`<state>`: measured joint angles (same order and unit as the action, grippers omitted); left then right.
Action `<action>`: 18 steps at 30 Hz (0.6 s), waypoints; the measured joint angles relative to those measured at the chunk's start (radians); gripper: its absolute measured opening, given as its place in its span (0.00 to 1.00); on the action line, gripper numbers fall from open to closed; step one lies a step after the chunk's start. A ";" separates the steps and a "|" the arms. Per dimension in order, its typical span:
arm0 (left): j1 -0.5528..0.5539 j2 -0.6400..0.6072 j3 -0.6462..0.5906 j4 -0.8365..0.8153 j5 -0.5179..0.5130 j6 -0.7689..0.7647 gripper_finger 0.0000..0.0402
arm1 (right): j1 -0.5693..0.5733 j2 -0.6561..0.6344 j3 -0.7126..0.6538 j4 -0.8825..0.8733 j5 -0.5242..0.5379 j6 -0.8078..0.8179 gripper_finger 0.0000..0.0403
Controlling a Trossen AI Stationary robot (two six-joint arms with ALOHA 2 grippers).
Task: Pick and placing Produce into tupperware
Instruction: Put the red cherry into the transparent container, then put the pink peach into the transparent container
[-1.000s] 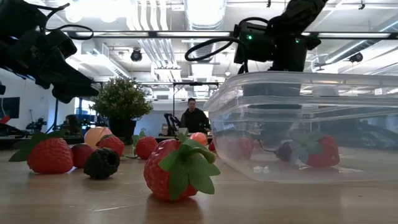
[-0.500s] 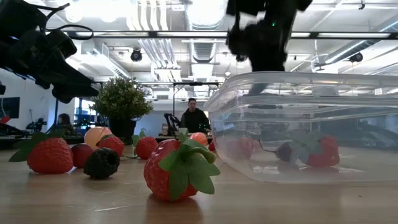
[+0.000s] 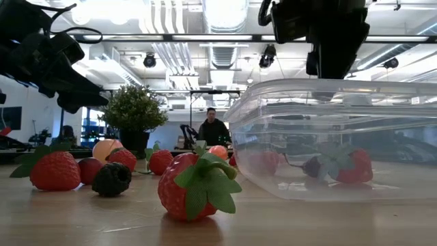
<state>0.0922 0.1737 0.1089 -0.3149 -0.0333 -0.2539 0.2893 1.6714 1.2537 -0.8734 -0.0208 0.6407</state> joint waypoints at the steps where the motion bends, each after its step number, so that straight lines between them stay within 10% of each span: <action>1: 0.000 0.000 0.000 0.000 0.001 0.002 0.54 | 0.006 0.007 0.001 0.004 0.011 0.020 0.25; 18: 0.000 -0.004 0.000 0.000 0.006 0.005 0.54 | -0.170 0.004 0.042 -0.037 0.128 0.074 0.58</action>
<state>0.0922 0.1692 0.1089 -0.3149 -0.0277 -0.2489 0.1197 1.6752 1.2954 -0.9103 0.1068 0.7149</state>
